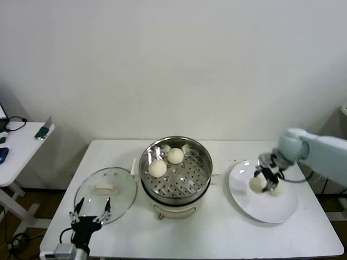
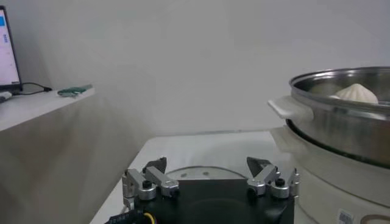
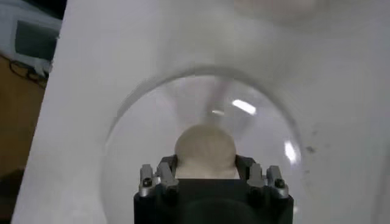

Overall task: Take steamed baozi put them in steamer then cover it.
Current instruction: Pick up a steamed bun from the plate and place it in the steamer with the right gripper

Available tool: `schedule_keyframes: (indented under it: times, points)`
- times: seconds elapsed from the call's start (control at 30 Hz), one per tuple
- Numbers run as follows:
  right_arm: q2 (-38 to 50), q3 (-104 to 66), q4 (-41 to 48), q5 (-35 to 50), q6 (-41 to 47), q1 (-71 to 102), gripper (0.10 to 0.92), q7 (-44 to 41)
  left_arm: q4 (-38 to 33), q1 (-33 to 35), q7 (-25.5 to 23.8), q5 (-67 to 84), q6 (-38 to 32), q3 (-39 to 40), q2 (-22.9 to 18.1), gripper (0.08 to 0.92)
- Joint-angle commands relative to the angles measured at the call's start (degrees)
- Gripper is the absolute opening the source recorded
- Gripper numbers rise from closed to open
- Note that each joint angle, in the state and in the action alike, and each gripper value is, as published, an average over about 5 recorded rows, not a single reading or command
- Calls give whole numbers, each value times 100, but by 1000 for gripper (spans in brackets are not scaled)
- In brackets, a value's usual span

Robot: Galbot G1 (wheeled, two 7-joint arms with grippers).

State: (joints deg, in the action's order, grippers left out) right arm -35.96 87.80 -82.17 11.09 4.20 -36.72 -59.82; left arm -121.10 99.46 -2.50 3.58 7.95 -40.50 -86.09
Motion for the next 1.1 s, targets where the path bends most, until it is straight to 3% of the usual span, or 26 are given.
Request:
schedule_keyframes:
  times: [0.03, 0.33, 0.53, 1.1]
  points:
    - [-1095, 1012, -386, 492, -1496, -2741, 645, -437, -12, 29, 4, -5, -19, -9, 26, 823]
    - [-2493, 147, -1318, 436, -2289, -2895, 645, -280, -87, 121, 7, -44, -36, -11, 13, 823]
    - [-3040, 53, -1654, -259, -2333, -1955, 645, 2, -135, 160, 8, -75, -33, -30, -6, 823]
    - [-3269, 200, -1178, -1932, -2390, -393, 645, 551, -190, 251, 16, -71, -35, -96, -61, 823]
